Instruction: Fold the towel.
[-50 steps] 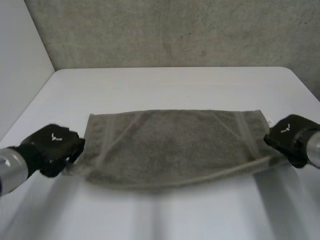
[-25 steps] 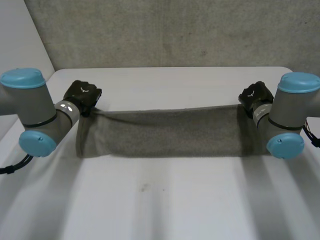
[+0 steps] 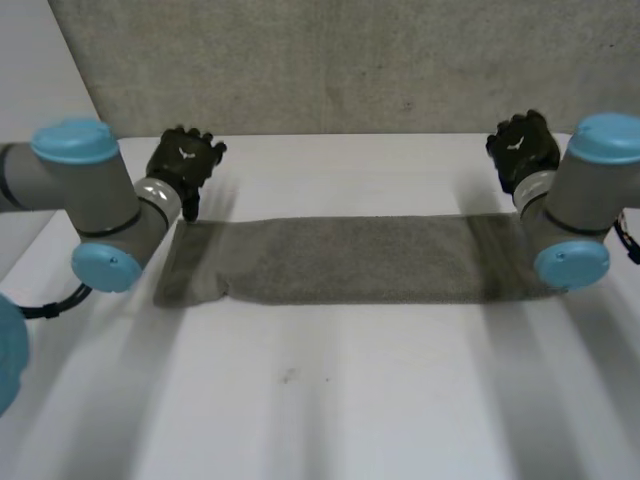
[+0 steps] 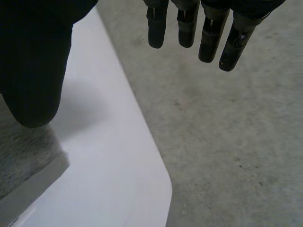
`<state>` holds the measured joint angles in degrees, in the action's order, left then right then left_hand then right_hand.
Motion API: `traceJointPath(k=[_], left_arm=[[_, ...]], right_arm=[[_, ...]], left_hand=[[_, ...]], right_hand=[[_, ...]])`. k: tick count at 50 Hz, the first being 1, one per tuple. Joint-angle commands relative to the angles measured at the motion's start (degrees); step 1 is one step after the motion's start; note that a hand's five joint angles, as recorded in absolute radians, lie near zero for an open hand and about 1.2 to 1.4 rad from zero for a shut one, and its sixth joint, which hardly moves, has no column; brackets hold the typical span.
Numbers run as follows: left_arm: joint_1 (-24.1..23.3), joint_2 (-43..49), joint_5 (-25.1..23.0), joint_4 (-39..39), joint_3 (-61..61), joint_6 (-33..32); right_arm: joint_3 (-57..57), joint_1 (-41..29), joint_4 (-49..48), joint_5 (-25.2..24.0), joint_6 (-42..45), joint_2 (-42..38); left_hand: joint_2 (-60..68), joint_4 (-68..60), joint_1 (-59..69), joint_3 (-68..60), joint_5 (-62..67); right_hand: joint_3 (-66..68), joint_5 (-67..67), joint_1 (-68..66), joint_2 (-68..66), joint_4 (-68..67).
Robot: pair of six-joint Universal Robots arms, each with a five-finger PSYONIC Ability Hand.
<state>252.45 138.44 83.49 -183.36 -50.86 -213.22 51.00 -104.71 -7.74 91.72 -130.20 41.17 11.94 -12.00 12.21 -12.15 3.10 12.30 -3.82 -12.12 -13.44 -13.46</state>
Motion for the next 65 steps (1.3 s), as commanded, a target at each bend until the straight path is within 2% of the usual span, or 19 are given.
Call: traceJointPath(k=[1,5,7,14,16,19,21,24,26,32,35,37,38,40,41,42,51,65], left_arm=[[0.41,-15.27,-0.61,-0.59,-10.02,10.08],[0.85,-20.46,-0.78,-0.59,-14.77,14.31],[0.85,-22.68,-0.87,-0.59,-17.43,16.08],[0.32,-29.18,-2.1,-3.39,-31.73,21.26],[0.15,-29.98,-2.46,-5.16,-34.48,21.97],[0.06,-31.03,-4.21,-12.34,-40.53,22.85],[0.06,-31.03,-4.56,-14.19,-41.5,22.94],[0.14,-30.95,-4.48,-16.4,-42.47,23.03],[0.41,-31.03,-4.48,-16.67,-42.74,23.03],[0.85,-30.86,-4.56,-16.85,-42.92,23.03],[0.85,-30.68,-4.56,-16.94,-43.09,23.03],[0.85,-30.68,-4.56,-17.11,-43.35,23.03],[0.67,-30.68,-4.56,-17.29,-43.7,23.03],[0.5,-30.68,-4.56,-17.38,-43.88,23.03],[0.32,-30.68,-4.56,-17.38,-44.06,23.03],[0.32,-30.68,-4.56,-17.38,-44.06,23.03],[-0.03,-30.86,-4.56,-17.38,-44.24,23.03],[-0.56,-31.03,-4.56,-17.47,-45.2,23.03]], right_arm=[[14.27,0.74,0.7,-1.1,-11.63,16.72],[19.4,1.09,2.2,-3.39,-14.02,20.88],[24.03,3.36,6.04,-6.01,-15.08,23.25],[31.42,7.23,14.32,-9.8,-17.1,24.66],[33.7,8.55,13.28,-11.11,-17.1,24.49],[36.18,11.11,8.35,-13.76,-16.22,22.38],[37.15,12.42,2.23,-15.08,-16.05,17.91],[37.15,12.86,0.44,-15.25,-15.87,16.49],[37.59,15.14,-1.05,-15.69,-14.65,15.09],[37.15,16.56,-1.23,-15.61,-11.39,12.62],[36.89,16.91,-1.41,-15.52,-10.51,12.27],[36.62,17.08,-1.75,-15.69,-10.51,12.09],[36.62,17.08,-1.76,-15.69,-10.51,12.09],[36.53,17.08,-3.15,-16.31,-10.42,12.09],[36.53,17.08,-3.16,-16.31,-10.42,12.09],[36.62,17.08,-3.95,-16.57,-10.33,12.18],[37.5,17.87,-5.71,-16.57,-10.68,14.99],[37.24,17.96,-5.01,-16.31,-10.51,15.08]], left_hand=[[-1.94,2.0,-2.21,2.15,-3.1],[-1.94,2.0,-2.21,2.15,-3.1],[-1.94,2.0,-2.21,2.15,-3.1],[-1.94,2.0,-2.21,2.15,-3.1],[-1.94,2.0,-2.21,2.15,-3.1],[-1.94,2.0,-2.21,2.15,-3.1],[-1.94,2.0,-2.21,2.15,-3.1],[-1.94,2.0,-2.21,2.15,-3.1],[-1.94,2.0,-2.21,2.15,-3.1],[-1.94,2.0,-2.21,2.15,-3.1],[-1.94,2.0,-2.21,2.15,-3.1],[-1.94,2.0,-2.21,2.15,-3.1],[-1.94,2.0,-2.21,2.15,-3.1],[-1.94,2.0,-2.21,2.15,-3.1],[-1.94,2.0,-2.21,2.15,-3.1],[-1.94,2.0,-2.21,2.15,-3.1],[-1.94,2.0,-2.21,2.15,-3.1],[-1.94,2.0,-2.21,2.15,-3.1]], right_hand=[[-2.3,3.82,2.12,3.44,3.46],[-2.3,3.82,2.12,3.44,3.46],[-2.3,3.82,2.12,3.44,3.46],[-2.3,3.82,2.12,3.44,3.46],[-2.3,3.82,2.12,3.44,3.46],[-2.3,3.82,2.12,3.44,3.46],[2.46,-0.94,-2.64,-1.32,-1.3],[5.36,-3.83,-5.54,-4.21,-4.19],[13.22,-11.69,-13.39,-12.07,-12.05],[17.8,-16.28,-17.98,-16.66,-16.64],[24.2,-22.67,-24.38,-23.05,-23.03],[33.89,-32.37,-34.07,-32.75,-32.73],[33.95,-32.43,-34.13,-32.81,-32.79],[57.53,-56.01,-57.71,-56.39,-56.37],[57.67,-56.14,-57.85,-56.53,-56.51],[67.6,-66.08,-67.78,-66.46,-66.44],[67.7,-66.18,-67.88,-66.56,-66.54],[67.7,-66.18,-67.88,-66.56,-66.54]])
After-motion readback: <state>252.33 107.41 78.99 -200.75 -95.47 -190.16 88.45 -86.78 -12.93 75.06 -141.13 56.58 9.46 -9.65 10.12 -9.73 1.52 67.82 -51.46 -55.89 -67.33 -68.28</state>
